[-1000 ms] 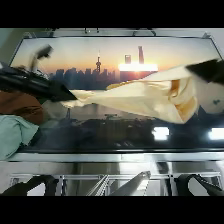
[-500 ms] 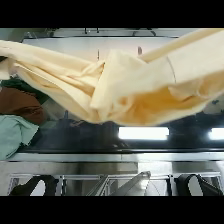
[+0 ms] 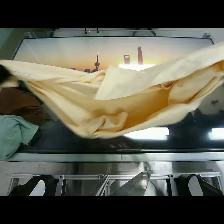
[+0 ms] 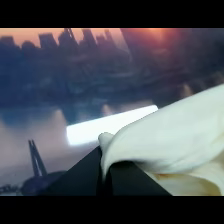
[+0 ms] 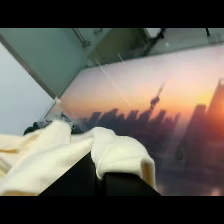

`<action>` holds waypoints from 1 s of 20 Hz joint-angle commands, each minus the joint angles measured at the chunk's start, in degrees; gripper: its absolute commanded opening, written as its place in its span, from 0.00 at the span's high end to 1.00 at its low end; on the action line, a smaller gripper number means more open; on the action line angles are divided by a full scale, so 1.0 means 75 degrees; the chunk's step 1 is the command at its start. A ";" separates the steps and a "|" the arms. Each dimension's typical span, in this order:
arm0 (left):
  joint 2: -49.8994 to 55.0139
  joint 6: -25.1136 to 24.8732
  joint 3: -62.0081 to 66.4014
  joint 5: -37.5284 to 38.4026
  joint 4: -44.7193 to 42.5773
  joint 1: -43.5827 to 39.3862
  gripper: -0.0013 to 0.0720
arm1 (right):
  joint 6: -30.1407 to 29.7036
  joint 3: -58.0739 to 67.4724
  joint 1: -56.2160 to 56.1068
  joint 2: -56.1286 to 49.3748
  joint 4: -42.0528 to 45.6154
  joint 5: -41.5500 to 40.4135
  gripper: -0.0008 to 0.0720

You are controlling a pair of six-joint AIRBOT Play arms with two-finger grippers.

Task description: Fold the shirts.

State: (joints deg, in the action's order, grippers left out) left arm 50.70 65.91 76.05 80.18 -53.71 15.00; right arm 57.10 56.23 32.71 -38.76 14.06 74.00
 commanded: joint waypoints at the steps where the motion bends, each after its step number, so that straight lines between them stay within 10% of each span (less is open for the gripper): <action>1: 0.1740 -0.0615 -0.1174 -0.0315 0.0385 -0.0029 0.95 | 0.0152 -0.2145 -0.0006 -0.1102 0.0717 -0.0804 0.95; 3: 0.2926 -0.0886 -0.1448 -0.0280 0.0361 -0.0114 0.95 | -0.0592 -0.3077 -0.0012 -0.2025 0.0682 -0.1527 0.93; 5: 0.4065 -0.1049 -0.1495 -0.0376 0.0373 -0.0323 0.96 | -0.1460 -0.3445 -0.0012 -0.3261 0.0309 -0.1961 0.61; 7: 0.5077 -0.1037 -0.1364 -0.0460 0.0315 -0.0574 0.89 | -0.2119 -0.3354 -0.0009 -0.4223 -0.0254 -0.1851 0.58; 10: 0.6196 -0.0271 -0.0490 0.0411 0.0303 -0.0615 0.06 | -0.2439 -0.2769 -0.0006 -0.4750 -0.0449 -0.1020 0.44; 12: 0.6586 0.0294 0.0023 0.1227 0.0300 -0.0481 0.02 | -0.2279 -0.2567 -0.0009 -0.4727 -0.0280 -0.0405 0.20; 20: 0.6697 0.0682 0.0184 0.1323 0.0289 0.0303 0.02 | -0.0906 -0.3952 -0.1489 -0.4739 0.1585 -0.1667 0.20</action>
State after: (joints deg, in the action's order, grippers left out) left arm 100.42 69.45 77.06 90.06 -51.57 15.18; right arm 47.83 30.11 26.09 -74.08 22.98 67.31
